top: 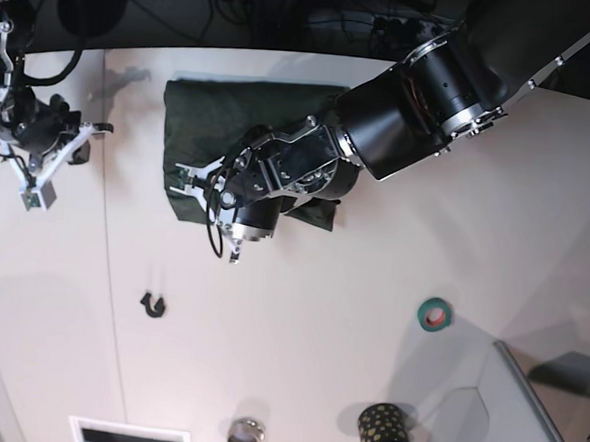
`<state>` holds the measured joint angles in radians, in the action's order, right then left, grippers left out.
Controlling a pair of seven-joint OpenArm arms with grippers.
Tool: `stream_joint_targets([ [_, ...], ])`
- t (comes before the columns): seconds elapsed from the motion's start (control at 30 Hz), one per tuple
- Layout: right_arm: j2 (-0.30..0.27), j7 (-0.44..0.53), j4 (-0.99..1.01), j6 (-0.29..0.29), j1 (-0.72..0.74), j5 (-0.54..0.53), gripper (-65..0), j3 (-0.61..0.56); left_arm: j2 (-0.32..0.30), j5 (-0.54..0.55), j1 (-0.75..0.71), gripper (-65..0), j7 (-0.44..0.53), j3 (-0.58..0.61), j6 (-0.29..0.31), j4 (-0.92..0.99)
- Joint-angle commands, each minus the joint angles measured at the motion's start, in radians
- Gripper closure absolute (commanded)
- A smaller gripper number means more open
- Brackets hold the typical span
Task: Layout the t-shirt on the table in an organized manner, then fold the t-shirt properly
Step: 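Press the folded shirt flat with the left gripper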
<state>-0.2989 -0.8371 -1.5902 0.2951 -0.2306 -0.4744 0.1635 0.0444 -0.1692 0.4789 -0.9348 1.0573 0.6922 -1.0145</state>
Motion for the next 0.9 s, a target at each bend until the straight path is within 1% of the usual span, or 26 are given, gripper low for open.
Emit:
stream_joint_targets([
  [0.0,-0.015,0.017,-0.016,0.002,0.010,-0.010,-0.8,0.005,0.010,0.004,0.020,0.0,0.004,-0.001,0.006,-0.010],
  [0.53,-0.015,0.017,-0.016,0.002,0.012,-0.010,-0.8,0.005,0.010,0.004,0.033,0.0,-0.020,-0.004,0.006,-0.019],
  [0.6,-0.015,0.017,-0.016,0.002,0.012,-0.010,-0.8,0.005,0.010,0.004,0.047,-7.6,-0.022,-0.004,0.006,-0.019],
  [0.7,-0.015,0.017,-0.016,0.002,0.012,-0.010,-0.8,0.005,0.010,0.012,0.059,-17.3,-0.023,-0.005,0.006,-0.020],
  [0.8,-0.015,0.017,-0.016,0.002,0.012,-0.010,-0.8,0.005,0.005,0.015,0.079,-23.9,-0.030,-0.005,0.006,-0.056],
  [0.87,-0.015,0.017,-0.016,0.002,0.012,-0.010,-0.8,0.003,0.005,0.015,0.086,-28.8,-0.053,-0.005,0.006,-0.079],
])
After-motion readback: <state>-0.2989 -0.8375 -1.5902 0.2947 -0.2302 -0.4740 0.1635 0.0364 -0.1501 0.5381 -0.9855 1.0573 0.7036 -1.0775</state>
